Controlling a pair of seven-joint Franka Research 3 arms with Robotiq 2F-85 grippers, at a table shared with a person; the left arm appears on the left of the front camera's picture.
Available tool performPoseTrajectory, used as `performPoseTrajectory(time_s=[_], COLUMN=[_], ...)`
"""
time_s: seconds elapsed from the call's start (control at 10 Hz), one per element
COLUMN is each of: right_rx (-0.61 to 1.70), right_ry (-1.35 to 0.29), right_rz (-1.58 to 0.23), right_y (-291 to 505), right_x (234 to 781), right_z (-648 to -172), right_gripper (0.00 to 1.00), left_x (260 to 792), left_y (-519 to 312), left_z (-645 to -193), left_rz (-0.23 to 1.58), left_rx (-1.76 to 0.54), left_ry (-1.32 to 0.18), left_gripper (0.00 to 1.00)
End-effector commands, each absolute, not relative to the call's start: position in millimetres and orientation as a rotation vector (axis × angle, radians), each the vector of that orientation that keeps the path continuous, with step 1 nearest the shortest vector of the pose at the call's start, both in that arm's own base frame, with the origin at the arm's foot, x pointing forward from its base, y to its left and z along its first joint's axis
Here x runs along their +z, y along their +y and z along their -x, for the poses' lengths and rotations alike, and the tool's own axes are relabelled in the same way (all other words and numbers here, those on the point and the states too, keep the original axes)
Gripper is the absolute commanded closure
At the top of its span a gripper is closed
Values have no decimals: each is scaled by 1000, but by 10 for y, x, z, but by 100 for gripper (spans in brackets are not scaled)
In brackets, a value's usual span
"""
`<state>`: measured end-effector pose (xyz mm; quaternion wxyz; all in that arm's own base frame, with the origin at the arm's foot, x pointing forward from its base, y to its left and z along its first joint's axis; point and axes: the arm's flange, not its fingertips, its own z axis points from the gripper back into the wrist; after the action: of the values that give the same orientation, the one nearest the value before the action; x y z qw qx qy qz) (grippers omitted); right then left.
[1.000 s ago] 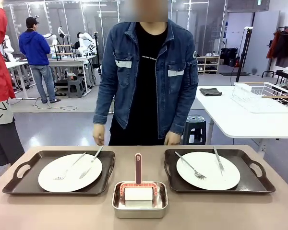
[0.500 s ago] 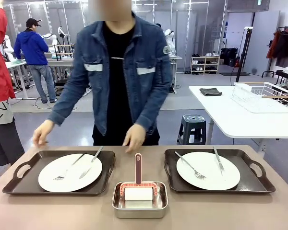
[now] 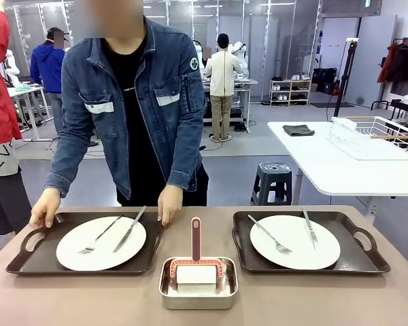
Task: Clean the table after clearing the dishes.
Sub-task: When the left (or right) Handle tray is removed, use the left hand (or right hand) to clean the left (or right) side of the table with the Lint Roller.
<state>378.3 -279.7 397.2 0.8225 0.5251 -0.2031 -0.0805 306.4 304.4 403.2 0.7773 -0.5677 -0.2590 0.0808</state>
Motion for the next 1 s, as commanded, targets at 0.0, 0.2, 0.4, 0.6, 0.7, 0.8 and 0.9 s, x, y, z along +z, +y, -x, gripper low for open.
performPoseTrajectory(time_s=[0.0, 0.2, 0.4, 0.6, 0.7, 0.8, 0.9], right_rx=[-170, -170, -170, -170, -170, -170, -170], right_ry=[-433, -433, -433, -433, -433, -433, -433], right_rz=[-1119, -1119, -1119, -1119, -1119, -1119, -1119], right_y=[-2781, -2781, -2781, -2781, -2781, -2781, -2781], right_x=[4003, 4003, 4003, 4003, 4003, 4003, 4003], right_z=[-3762, -3762, -3762, -3762, -3762, -3762, -3762], right_gripper=[0, 0, 0, 0, 0, 0, 0], left_x=[4049, 4049, 4049, 4049, 4049, 4049, 4049], left_y=[3045, 3045, 3045, 3045, 3045, 3045, 3045], left_z=[-3021, -3021, -3021, -3021, -3021, -3021, -3021], left_rz=[1232, 1232, 1232, 1232, 1232, 1232, 1232], left_rx=[177, 177, 177, 177, 177, 177, 177], left_ry=[-561, -561, -561, -561, -561, -561, -561], left_gripper=[0, 0, 0, 0, 0, 0, 0])
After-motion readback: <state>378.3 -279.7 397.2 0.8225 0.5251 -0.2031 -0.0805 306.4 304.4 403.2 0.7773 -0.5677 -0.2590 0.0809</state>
